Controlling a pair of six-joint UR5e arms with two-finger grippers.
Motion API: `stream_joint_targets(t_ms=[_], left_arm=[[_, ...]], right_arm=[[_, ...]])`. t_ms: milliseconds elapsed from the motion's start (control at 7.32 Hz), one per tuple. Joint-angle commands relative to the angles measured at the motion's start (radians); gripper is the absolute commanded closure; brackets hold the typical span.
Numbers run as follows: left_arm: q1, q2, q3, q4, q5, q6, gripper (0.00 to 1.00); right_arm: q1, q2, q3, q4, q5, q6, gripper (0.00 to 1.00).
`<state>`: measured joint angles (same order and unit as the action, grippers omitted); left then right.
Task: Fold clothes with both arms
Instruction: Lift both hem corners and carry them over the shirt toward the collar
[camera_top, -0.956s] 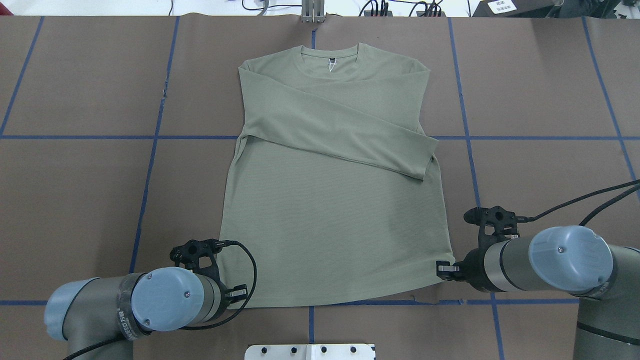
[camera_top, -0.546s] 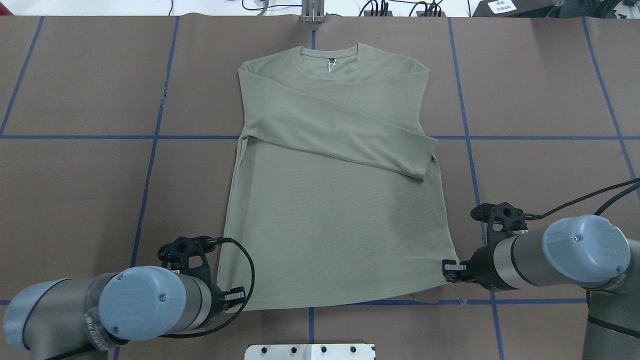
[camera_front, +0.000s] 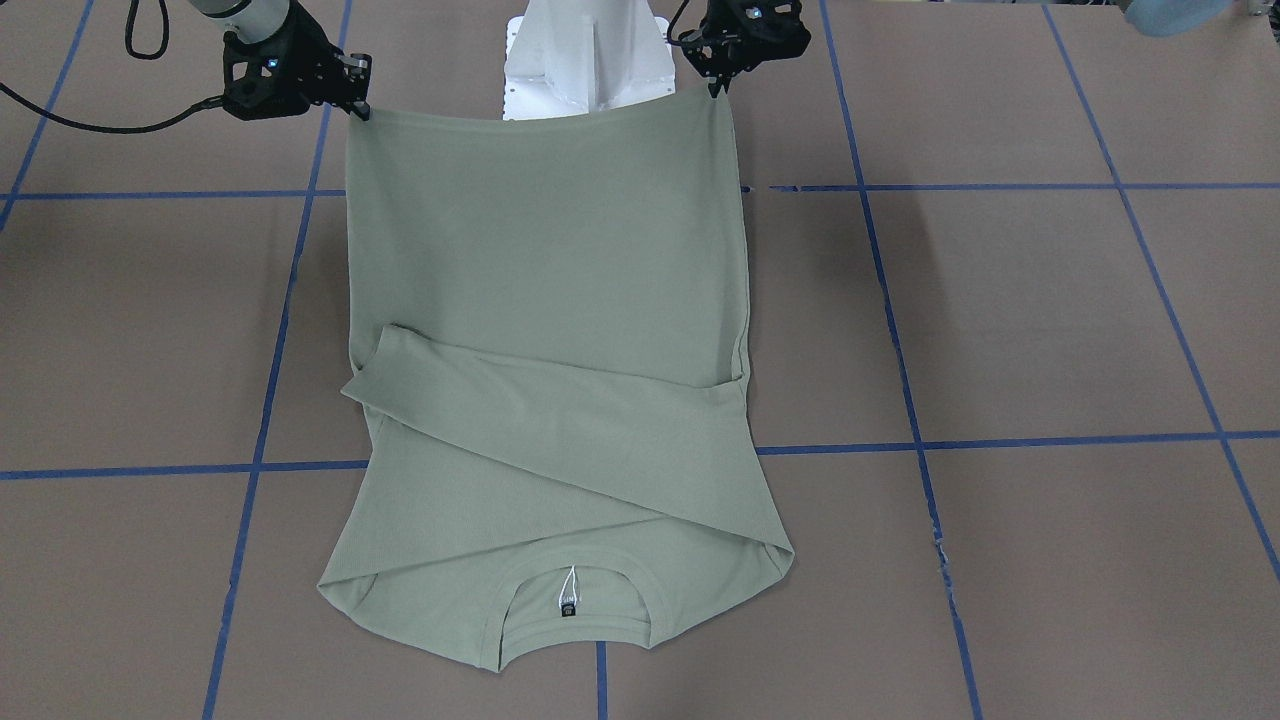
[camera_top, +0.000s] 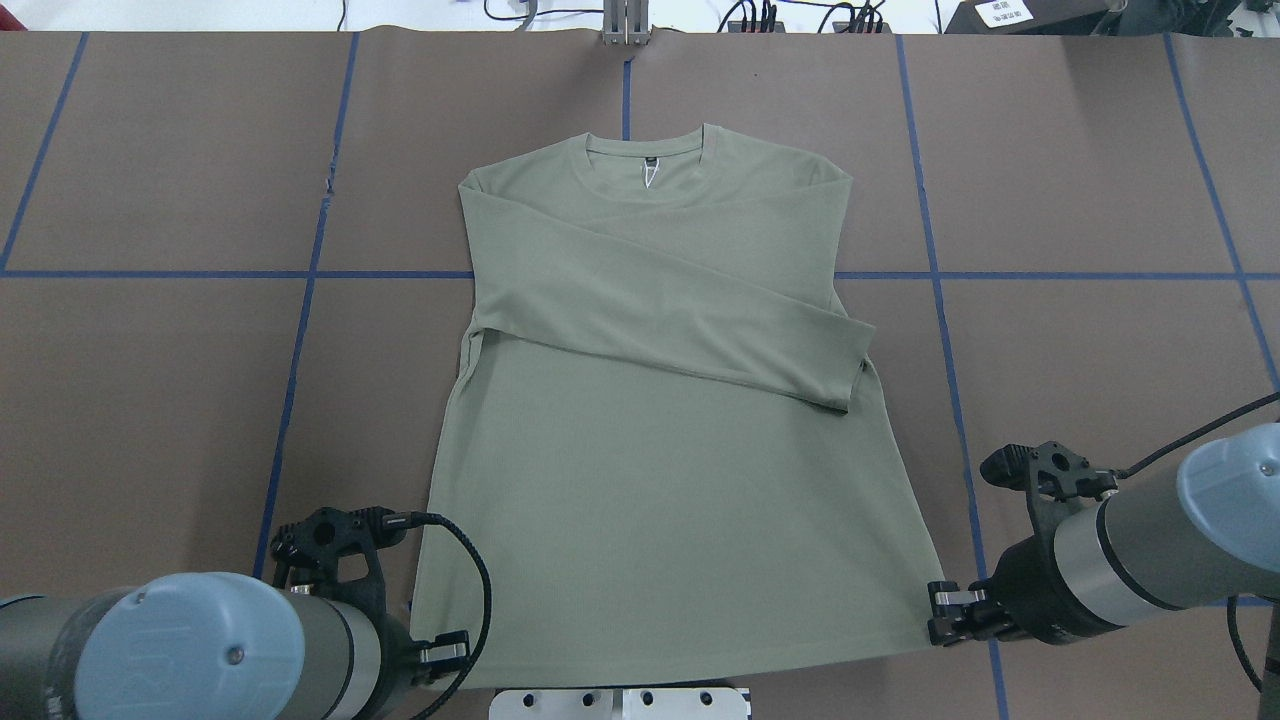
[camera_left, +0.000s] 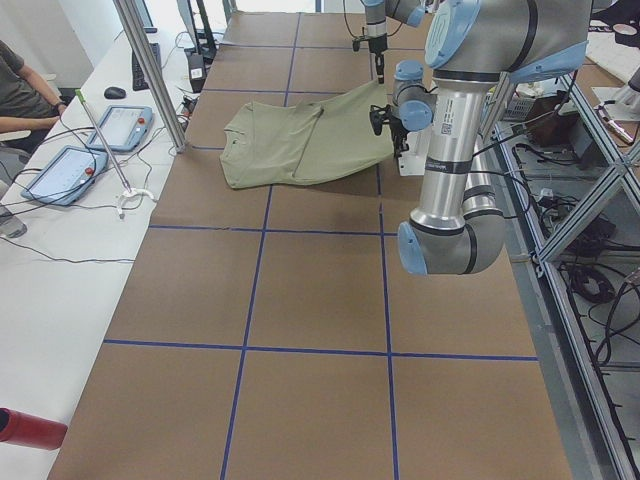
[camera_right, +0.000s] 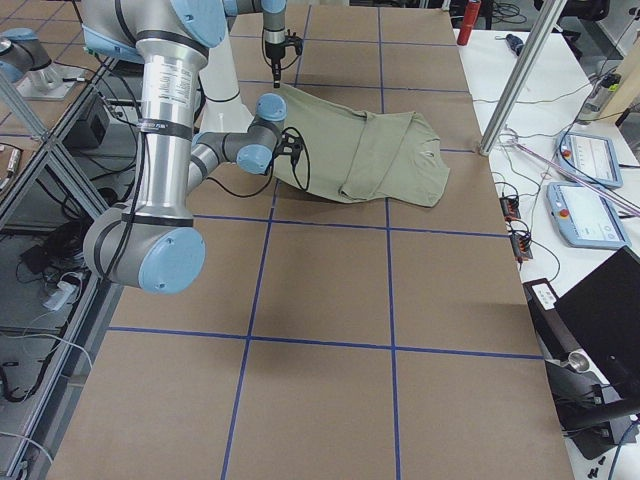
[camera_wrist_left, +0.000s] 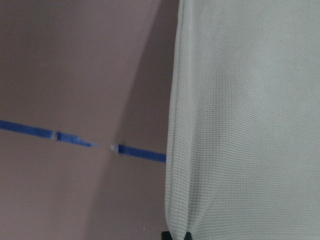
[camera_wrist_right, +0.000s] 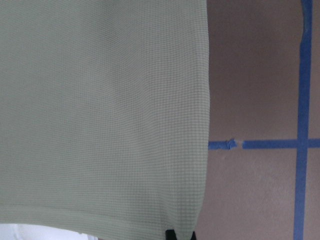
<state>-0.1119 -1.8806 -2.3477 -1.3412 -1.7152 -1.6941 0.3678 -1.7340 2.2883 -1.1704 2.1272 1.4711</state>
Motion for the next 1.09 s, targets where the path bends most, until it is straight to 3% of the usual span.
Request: stream_joint_targets(t_ms=[0,410,683,956], left_arm=[[0.067,-0.002,-0.083,0.076,-0.018,-0.048,1.00],[0.023,-0.014,-0.067,0.073,-0.017,-0.036,1.00],[-0.133,-0.034,-0.064,0.070,-0.021,0.087,1.00],[-0.300,-0.084,0.016,0.068,-0.056,0.203,1.00]], right_arm=[[-0.001,-0.003,0.036,0.000,0.130,0.000,1.00],[0.071,0.036,0.024,0.000,0.123,-0.008,1.00],[0.176,0.082,-0.007,0.002,0.123,-0.011,1.00],[0.288,0.143,-0.087,0.002,0.128,-0.017,1.00]])
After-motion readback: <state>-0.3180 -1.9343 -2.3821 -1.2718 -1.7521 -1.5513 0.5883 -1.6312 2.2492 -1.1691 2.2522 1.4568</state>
